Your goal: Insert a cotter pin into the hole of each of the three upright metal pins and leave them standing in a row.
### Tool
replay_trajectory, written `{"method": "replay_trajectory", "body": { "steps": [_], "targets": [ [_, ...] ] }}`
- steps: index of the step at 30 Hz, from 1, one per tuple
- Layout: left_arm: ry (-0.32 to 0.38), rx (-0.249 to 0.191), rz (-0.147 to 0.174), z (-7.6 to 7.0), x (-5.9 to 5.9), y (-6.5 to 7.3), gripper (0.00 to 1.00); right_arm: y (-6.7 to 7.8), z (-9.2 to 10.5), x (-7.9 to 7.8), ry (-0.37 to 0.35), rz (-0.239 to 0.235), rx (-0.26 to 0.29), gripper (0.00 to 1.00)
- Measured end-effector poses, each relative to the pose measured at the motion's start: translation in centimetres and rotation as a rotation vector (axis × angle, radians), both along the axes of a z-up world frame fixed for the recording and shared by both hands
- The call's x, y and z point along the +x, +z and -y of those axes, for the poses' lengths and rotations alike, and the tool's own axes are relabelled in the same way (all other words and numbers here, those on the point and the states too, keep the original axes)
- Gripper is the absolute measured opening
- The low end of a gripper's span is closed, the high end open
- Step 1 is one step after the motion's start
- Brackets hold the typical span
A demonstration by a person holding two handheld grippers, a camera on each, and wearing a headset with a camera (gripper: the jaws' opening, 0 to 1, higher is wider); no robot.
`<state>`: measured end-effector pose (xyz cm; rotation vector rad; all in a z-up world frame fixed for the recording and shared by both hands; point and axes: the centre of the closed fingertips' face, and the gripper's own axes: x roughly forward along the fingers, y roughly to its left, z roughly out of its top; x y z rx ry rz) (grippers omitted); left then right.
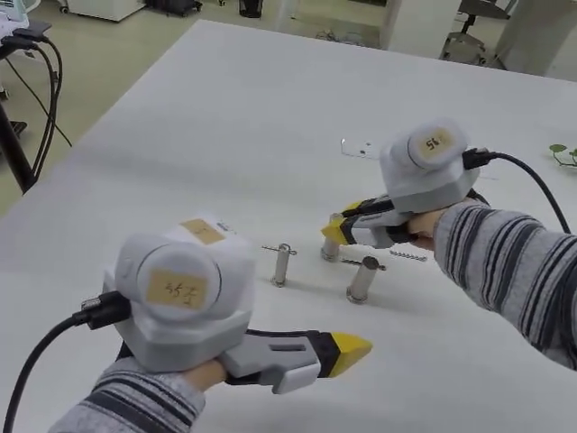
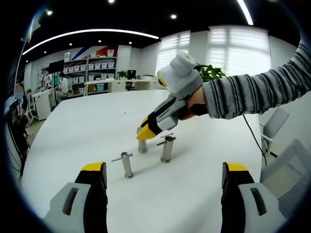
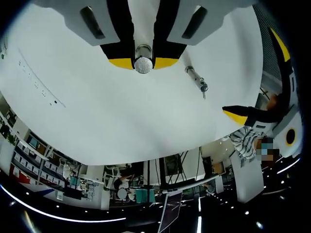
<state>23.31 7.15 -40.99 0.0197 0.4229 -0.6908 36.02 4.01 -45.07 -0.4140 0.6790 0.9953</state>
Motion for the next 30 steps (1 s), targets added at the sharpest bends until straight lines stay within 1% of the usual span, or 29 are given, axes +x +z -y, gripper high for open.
{"method": "replay_trajectory", "body": {
  "steps": [5,9,12,17,21,24,30],
  "targets": [
    [-0.004,0.001,-0.001,0.1,0.0,0.0,0.98,0.4,1.8,-0.3,-0.018,0.006,-0.011,0.08],
    [-0.006,0.002,-0.001,0.2,0.0,-0.1,0.98,0.4,3.2,-0.6,-0.026,0.003,-0.022,0.08],
    [-0.01,0.004,-0.001,0.2,-0.1,-0.1,0.98,0.4,4.0,-1.0,-0.023,0.0,-0.028,0.08],
    [-0.014,0.007,-0.001,0.3,-0.1,-0.2,0.98,0.4,5.6,-1.8,-0.021,-0.003,-0.022,0.08],
    [-0.018,0.006,0.001,0.4,-0.1,-0.2,0.98,0.4,6.8,-2.4,-0.014,-0.003,-0.036,0.08],
    [-0.022,0.008,0.001,0.5,-0.2,-0.2,0.98,0.4,7.8,-2.9,-0.01,-0.009,-0.035,0.08],
    [-0.026,0.006,0.001,0.6,-0.2,-0.2,0.98,0.4,8.8,-4.2,0.018,-0.013,-0.037,0.08]
  ]
}}
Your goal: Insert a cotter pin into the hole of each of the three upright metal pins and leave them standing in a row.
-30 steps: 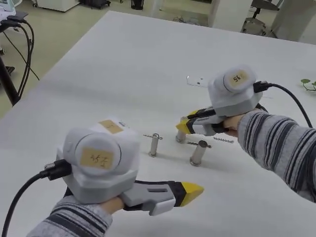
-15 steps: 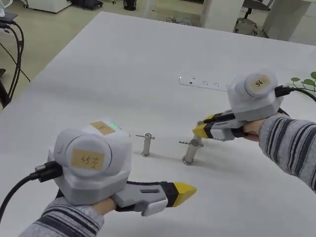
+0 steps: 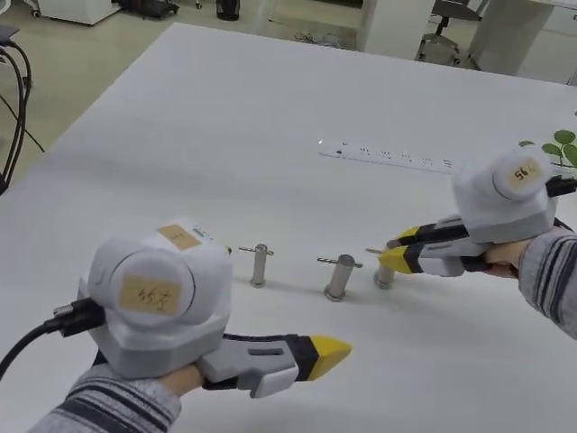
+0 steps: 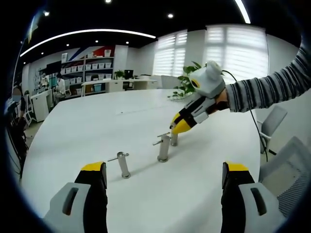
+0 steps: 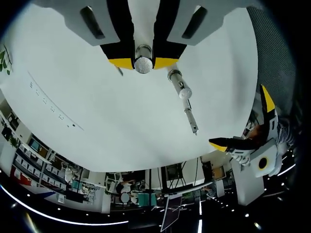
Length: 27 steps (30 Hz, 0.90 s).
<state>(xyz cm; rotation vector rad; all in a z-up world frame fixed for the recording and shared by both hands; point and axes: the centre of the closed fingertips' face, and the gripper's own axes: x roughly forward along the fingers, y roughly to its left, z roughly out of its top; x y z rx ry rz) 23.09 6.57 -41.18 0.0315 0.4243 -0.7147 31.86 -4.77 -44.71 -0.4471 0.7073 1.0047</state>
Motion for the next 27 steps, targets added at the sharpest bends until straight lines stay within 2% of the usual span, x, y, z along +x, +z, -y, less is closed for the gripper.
{"method": "replay_trajectory", "body": {
  "steps": [13,27],
  "targets": [
    [0.0,0.0,0.002,-0.1,-0.1,0.1,0.98,0.0,0.1,-3.4,0.077,-0.029,0.014,0.08],
    [-0.001,0.003,-0.002,0.0,-0.2,0.0,0.98,0.0,-2.3,-7.0,0.19,-0.03,0.029,0.08]
  ]
}}
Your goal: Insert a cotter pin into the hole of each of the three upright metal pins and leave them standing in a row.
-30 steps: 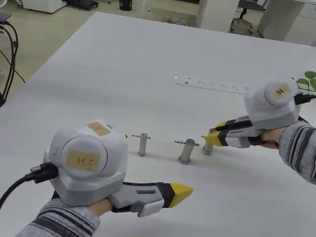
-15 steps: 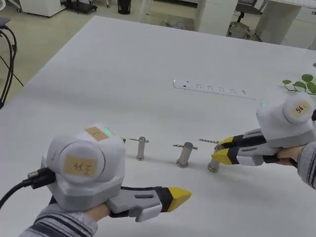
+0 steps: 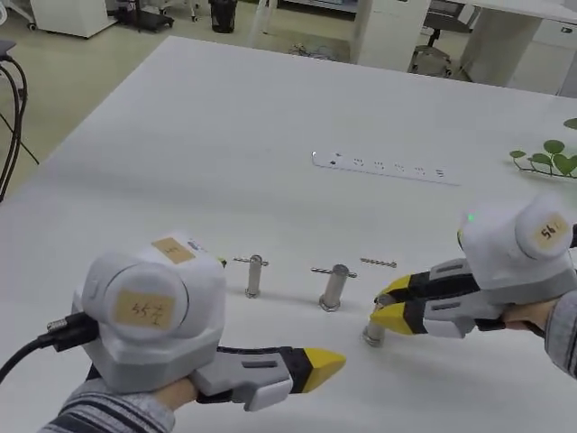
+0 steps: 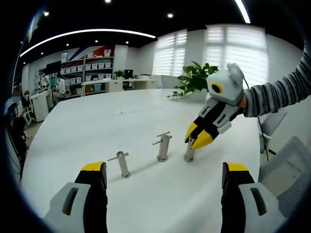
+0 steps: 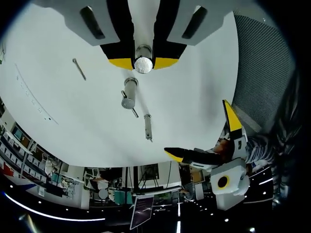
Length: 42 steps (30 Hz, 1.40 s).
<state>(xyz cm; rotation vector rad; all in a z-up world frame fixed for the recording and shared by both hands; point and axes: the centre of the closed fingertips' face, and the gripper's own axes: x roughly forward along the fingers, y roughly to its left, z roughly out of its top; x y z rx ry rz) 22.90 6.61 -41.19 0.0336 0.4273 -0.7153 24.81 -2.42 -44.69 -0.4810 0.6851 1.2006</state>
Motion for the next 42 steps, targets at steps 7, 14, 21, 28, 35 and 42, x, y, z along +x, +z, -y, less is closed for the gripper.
{"method": "replay_trajectory", "body": {
  "steps": [7,14,21,28,35,42],
  "targets": [
    [0.005,-0.001,0.002,-0.1,0.1,0.1,0.98,-0.5,-0.9,-0.7,0.033,-0.004,0.005,0.08],
    [0.006,0.0,0.002,-0.1,0.1,0.1,0.98,-0.6,-1.3,-1.0,0.049,-0.001,0.01,0.08],
    [0.002,0.002,0.002,-0.1,0.1,0.1,0.98,-0.8,-1.2,-1.4,0.081,0.015,-0.01,0.08],
    [-0.005,0.007,-0.002,0.1,0.0,-0.1,0.98,-0.7,-1.3,-1.6,0.088,0.026,-0.008,0.09],
    [0.004,0.006,0.002,-0.1,0.1,0.1,0.98,-0.8,-1.1,-1.6,0.103,0.027,-0.025,0.14],
    [0.01,0.001,0.004,-0.2,0.1,0.2,0.98,-0.1,-0.5,-1.8,0.091,0.028,-0.034,0.21]
  ]
}}
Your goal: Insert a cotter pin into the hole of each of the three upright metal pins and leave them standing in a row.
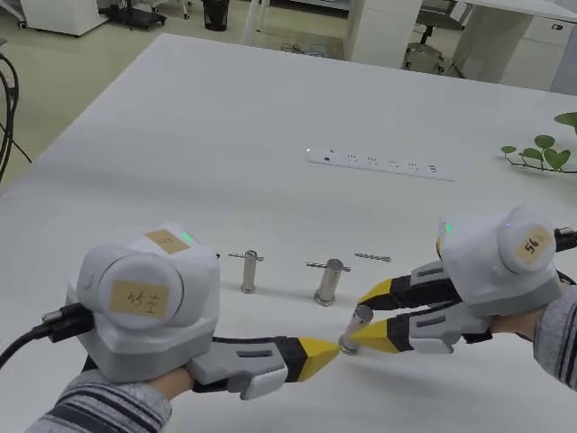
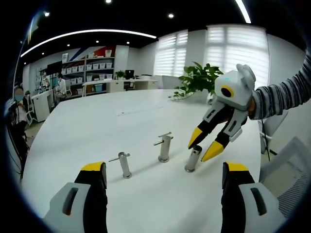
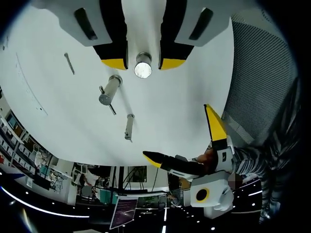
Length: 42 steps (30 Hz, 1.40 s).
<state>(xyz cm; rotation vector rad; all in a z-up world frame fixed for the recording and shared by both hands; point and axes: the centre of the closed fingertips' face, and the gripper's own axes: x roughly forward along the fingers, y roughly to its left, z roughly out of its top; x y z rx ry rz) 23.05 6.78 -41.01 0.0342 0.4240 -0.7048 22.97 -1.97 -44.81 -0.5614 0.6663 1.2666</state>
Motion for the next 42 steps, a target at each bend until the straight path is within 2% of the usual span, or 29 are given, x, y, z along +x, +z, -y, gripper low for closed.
{"method": "replay_trajectory", "body": {
  "steps": [5,10,19,25,29,35,42],
  "targets": [
    [0.006,-0.003,0.001,0.0,0.1,0.0,0.98,0.5,1.2,0.1,-0.011,-0.013,-0.019,0.23],
    [0.016,-0.003,0.002,-0.2,0.2,0.0,0.98,1.2,2.4,1.2,-0.041,-0.006,-0.036,0.24],
    [0.057,0.001,0.015,-0.9,0.6,0.2,0.99,1.8,3.9,4.3,-0.08,0.008,-0.09,0.24],
    [0.056,-0.001,0.011,-0.8,0.6,0.0,0.99,1.2,4.6,6.4,-0.078,0.014,-0.146,0.21],
    [0.06,-0.004,-0.005,-0.7,0.6,-0.2,0.98,0.7,5.1,8.1,-0.085,0.016,-0.182,0.19],
    [0.063,-0.01,0.005,-0.6,0.7,-0.1,0.98,-0.3,5.6,10.3,-0.081,0.019,-0.236,0.18],
    [0.059,-0.011,-0.004,-0.6,0.6,-0.3,0.98,-1.6,5.7,12.1,-0.073,0.01,-0.269,0.13]
  ]
}}
